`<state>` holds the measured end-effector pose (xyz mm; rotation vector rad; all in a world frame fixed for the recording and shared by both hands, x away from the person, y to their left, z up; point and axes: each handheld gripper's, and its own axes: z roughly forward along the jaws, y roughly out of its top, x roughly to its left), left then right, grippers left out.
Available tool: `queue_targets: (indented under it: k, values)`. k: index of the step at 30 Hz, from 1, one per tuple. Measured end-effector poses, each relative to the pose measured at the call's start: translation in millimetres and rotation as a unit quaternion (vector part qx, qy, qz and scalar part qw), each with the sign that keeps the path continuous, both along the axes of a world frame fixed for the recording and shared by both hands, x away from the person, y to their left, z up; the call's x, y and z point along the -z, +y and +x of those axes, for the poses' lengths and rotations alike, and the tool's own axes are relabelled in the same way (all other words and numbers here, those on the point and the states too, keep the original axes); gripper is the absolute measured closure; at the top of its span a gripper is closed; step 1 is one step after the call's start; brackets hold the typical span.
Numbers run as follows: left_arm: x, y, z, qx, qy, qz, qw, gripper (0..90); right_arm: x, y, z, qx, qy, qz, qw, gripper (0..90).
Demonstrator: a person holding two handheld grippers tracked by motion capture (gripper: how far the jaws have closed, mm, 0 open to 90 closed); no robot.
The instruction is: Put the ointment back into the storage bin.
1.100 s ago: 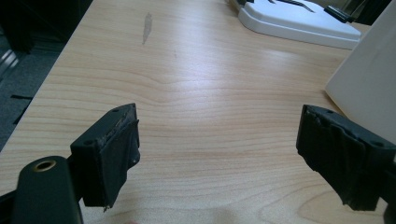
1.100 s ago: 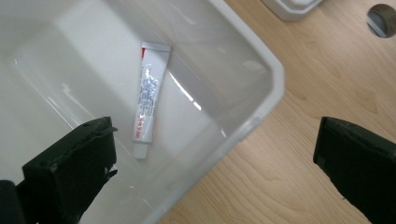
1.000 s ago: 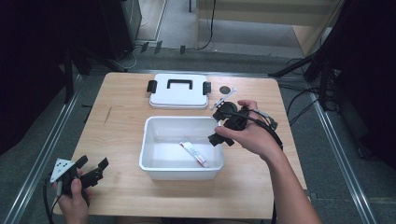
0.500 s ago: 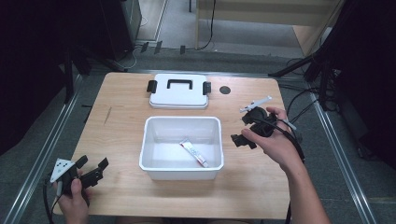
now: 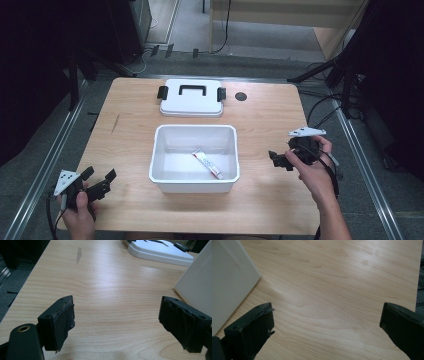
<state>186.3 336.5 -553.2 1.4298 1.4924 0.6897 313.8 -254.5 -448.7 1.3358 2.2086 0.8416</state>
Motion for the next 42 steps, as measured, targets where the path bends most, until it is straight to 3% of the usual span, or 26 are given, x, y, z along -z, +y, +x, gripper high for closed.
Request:
queue_targets:
  k: [7,15,25,28,30,40,42]
  values:
    - [0.0,-0.2,-0.1,0.001,0.000,0.002,1.0000,14.0,25.9,-24.6,-14.9,0.031,-0.027,0.020,0.9989,0.0]
    - [0.0,-0.2,-0.1,0.000,0.000,0.002,1.0000,14.1,53.9,-54.5,-38.1,0.069,-0.060,0.045,0.9948,0.0]
    - [-0.2,-0.5,-0.4,-0.001,0.000,0.002,1.0000,14.0,81.6,-80.3,-63.2,0.101,-0.070,0.066,0.9902,0.0]
    - [-0.1,-0.7,-0.3,-0.002,-0.001,0.003,1.0000,14.0,84.4,-89.6,-77.0,0.135,-0.118,0.059,0.9820,6.6]
    - [-0.2,-0.9,-0.2,-0.002,0.000,0.004,1.0000,14.1,85.0,-97.0,-84.0,0.147,-0.132,0.075,0.9775,6.6]
    - [-0.2,-1.4,-0.2,0.000,0.002,0.004,1.0000,14.0,96.8,-121.3,-107.0,0.147,-0.135,0.117,0.9729,6.3]
    - [-0.1,-0.7,-0.1,0.000,0.001,0.001,1.0000,14.0,97.0,-123.7,-111.6,0.150,-0.137,0.128,0.9707,6.1]
